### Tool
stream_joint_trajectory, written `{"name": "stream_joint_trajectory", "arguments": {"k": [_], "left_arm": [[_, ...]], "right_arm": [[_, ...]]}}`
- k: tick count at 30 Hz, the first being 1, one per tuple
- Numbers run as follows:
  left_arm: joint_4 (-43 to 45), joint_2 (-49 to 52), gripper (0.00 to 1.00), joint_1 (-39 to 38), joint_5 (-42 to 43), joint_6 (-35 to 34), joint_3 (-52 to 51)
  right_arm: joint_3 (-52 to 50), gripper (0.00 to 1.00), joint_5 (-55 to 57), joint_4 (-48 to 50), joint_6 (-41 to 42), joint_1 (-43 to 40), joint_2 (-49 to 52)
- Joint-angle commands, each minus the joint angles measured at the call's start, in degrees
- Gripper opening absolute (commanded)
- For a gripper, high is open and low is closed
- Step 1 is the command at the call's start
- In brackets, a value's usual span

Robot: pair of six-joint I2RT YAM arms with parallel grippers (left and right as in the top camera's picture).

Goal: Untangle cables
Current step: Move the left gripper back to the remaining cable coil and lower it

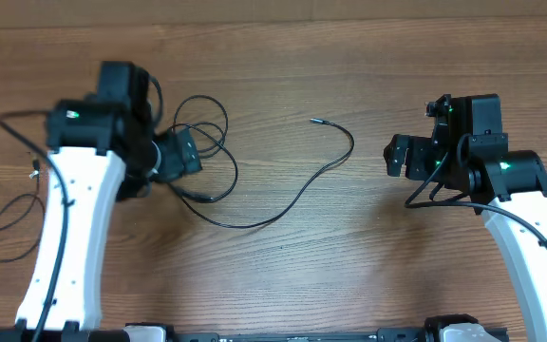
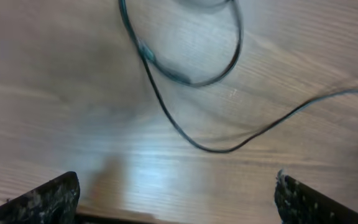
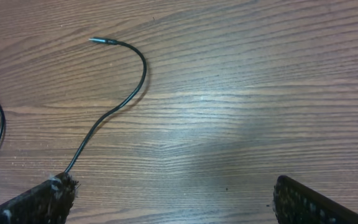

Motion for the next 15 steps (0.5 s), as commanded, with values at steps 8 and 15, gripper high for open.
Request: {"name": "stream_joint_trajectory", "arguments": {"k": [8, 15], "left_arm": [[20.24, 2.64, 0.98, -0.39, 13.84, -12.55, -23.45], [25.77, 4.63, 0.89, -0.68, 14.16, -16.52, -28.24]], "right_arm": [[0.13, 1.00, 0.55, -0.07, 0.20, -0.15, 0.28], [0.13, 1.00, 0.55, -0.22, 0.20, -0.15, 0.28]]}}
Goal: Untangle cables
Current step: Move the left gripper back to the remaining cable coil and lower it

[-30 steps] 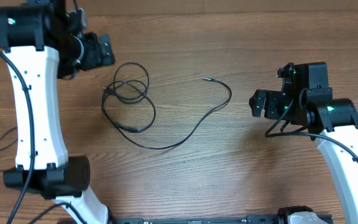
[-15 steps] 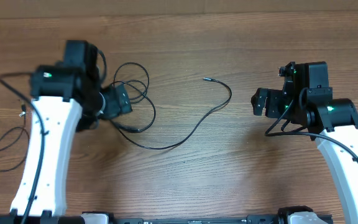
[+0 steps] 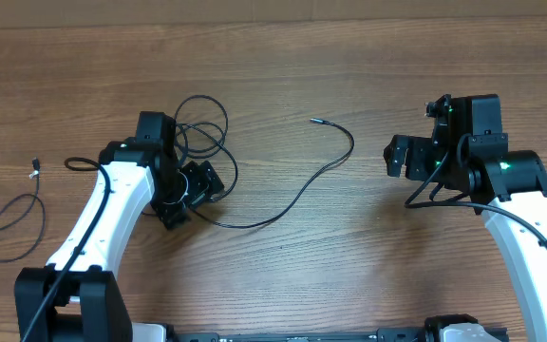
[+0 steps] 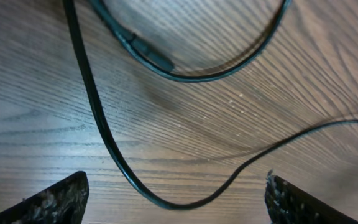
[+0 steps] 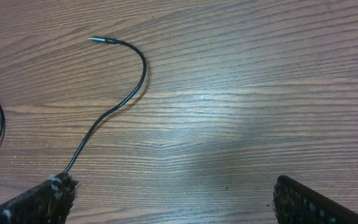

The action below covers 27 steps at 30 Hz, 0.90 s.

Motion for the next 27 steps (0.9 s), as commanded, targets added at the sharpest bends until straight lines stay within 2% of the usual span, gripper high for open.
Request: {"name": "stream_joint_trajectory", "arguments": {"k": [1, 9, 14, 16, 18, 21, 23, 27], "left_arm": [[-0.09, 1.60, 0.89, -1.09, 1.64, -3.58, -1.88], [5.66, 3.63, 0.89, -5.57, 1.49, -7.17, -4.76], [11.96, 5.38, 0.73, -7.10, -0.79, -7.13, -4.76], [13.31, 6.16, 0.66, -7.34, -1.42, -7.13, -4.76], [13.31, 6.60, 0.54, -7.41, -1.40, -7.13, -4.76], [13.33, 6.69, 0.30, -7.39, -1.40, -7.13, -4.74], [13.29, 6.69, 0.04, -7.34, -1.33, -7.10, -4.61], [12.66, 6.49, 0.04, -6.84, -0.11, -5.18, -2.40]], "right_arm": [[0.13, 1.00, 0.55, -0.15, 0.20, -0.15, 0.28], [0.13, 1.00, 0.55, -0.11, 0.20, -0.15, 0.28], [0.13, 1.00, 0.55, -0.15, 0.20, -0.15, 0.28], [0.13, 1.00, 0.55, -0.15, 0.20, -0.15, 0.28], [0.13, 1.00, 0.55, -0.15, 0.20, -0.15, 0.28], [0.13, 1.00, 0.55, -0.13, 0.20, -0.15, 0.28], [0.13, 1.00, 0.57, -0.13, 0.20, -0.15, 0.28], [0.13, 1.00, 0.55, -0.15, 0.20, -0.15, 0.28]]}}
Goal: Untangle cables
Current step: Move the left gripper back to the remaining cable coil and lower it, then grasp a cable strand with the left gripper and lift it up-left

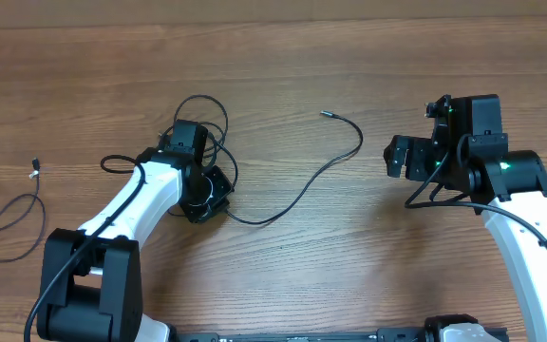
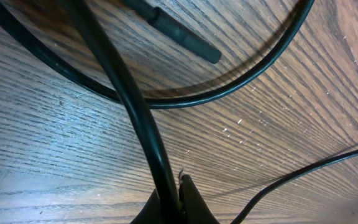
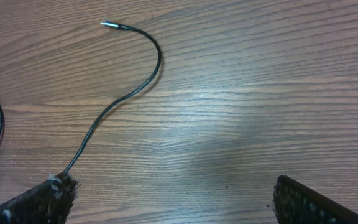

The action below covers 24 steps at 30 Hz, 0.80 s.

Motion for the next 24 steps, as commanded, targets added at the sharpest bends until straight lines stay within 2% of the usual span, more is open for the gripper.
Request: {"name": "stream_joint_trajectory", "arguments": {"k": [1, 6, 12, 20, 24], "left_arm": [[-0.79, 0.02, 0.04, 0.28, 0.70, 2.86, 3.17], [-5.49, -1.68, 0.04, 0.37, -1.11, 11.89, 15.37], [-13.27, -2.21, 0.04, 0.31, -2.56, 23.67, 38.75], [-22.10, -2.21, 0.04, 1.18, -2.82, 28.76, 71.17], [-23.23, -2.21, 0.04, 2.86, -3.15, 29.94, 82.09]], "right_arm": [[0.13, 1.00, 0.59, 0.07, 0.20, -0.15, 0.28], [0.13, 1.00, 0.57, -0.13, 0.20, -0.15, 0.28], [0.13, 1.00, 0.57, -0.15, 0.20, -0.15, 0.28], [0.13, 1.00, 0.57, -0.13, 0.20, -0.15, 0.28], [0.13, 1.00, 0.57, -0.17, 0.20, -0.15, 0.28]]}}
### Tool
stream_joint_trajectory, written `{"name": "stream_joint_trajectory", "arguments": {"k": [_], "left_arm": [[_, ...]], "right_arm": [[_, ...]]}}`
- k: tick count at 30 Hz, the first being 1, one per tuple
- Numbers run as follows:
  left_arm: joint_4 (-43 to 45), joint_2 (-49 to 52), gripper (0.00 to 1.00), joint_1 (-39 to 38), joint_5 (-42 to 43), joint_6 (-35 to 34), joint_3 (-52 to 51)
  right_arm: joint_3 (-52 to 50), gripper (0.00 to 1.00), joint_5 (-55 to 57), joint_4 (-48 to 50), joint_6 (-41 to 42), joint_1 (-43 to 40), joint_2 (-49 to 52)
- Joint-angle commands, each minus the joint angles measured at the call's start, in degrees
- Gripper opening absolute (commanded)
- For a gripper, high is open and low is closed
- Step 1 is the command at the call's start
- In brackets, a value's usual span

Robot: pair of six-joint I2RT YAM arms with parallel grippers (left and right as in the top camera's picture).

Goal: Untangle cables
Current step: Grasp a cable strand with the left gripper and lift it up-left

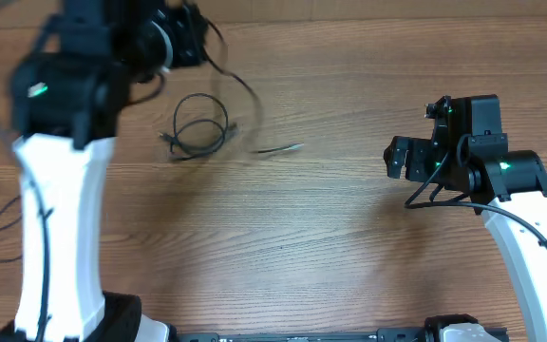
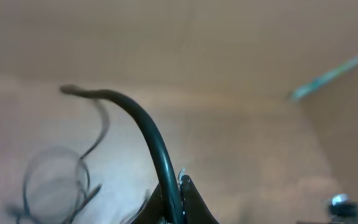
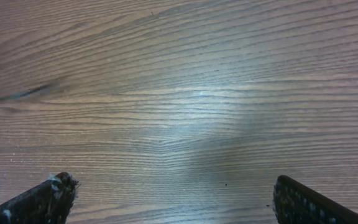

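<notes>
A black cable (image 1: 240, 90) hangs from my left gripper (image 1: 184, 36), which is raised high over the table's far left and blurred. In the left wrist view the left gripper (image 2: 174, 198) is shut on this cable (image 2: 146, 127), which arcs up and to the left. Its loose coil (image 1: 198, 133) lies on the wood below, and its free end (image 1: 283, 149) trails to the right. My right gripper (image 1: 396, 157) hovers at the right, well away from the cable. In its own view the right gripper (image 3: 174, 198) is open over bare wood, with the cable end (image 3: 18, 94) at the left edge.
A second thin black cable lies at the table's left edge, partly behind the left arm. The wooden table (image 1: 349, 247) stretches between the coil and the right arm. The right arm's own wiring (image 1: 432, 195) hangs by its wrist.
My left gripper, then shut on the cable down at the table beside the coil, is now raised high toward the far left. The cable's free end has moved left. The right arm is unmoved.
My left gripper was open above the tangle, then lower and still open with the cable between its fingers. Then it was shut on the cable at the table surface. Now the cable is held up, and its tail lies nearer the coil.
</notes>
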Motion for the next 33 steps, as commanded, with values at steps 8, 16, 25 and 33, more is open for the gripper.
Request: {"name": "stream_joint_trajectory", "arguments": {"k": [8, 16, 25, 33], "left_arm": [[-1.53, -2.01, 0.04, 8.28, -0.83, 4.52, 14.84], [-1.25, -2.40, 0.05, 16.46, 1.09, 4.02, 14.84], [1.70, -1.20, 0.04, 16.90, 42.88, 19.58, 14.80], [-0.24, 2.12, 0.04, 16.85, 47.34, 28.33, 14.69]], "right_arm": [[0.13, 1.00, 0.57, 0.26, 0.20, -0.15, 0.26], [0.13, 1.00, 0.57, 0.20, 0.20, -0.15, 0.26], [0.13, 1.00, 0.52, 0.31, 0.22, -0.15, 0.26], [0.13, 1.00, 0.22, 0.04, 0.22, -0.15, 0.26]]}}
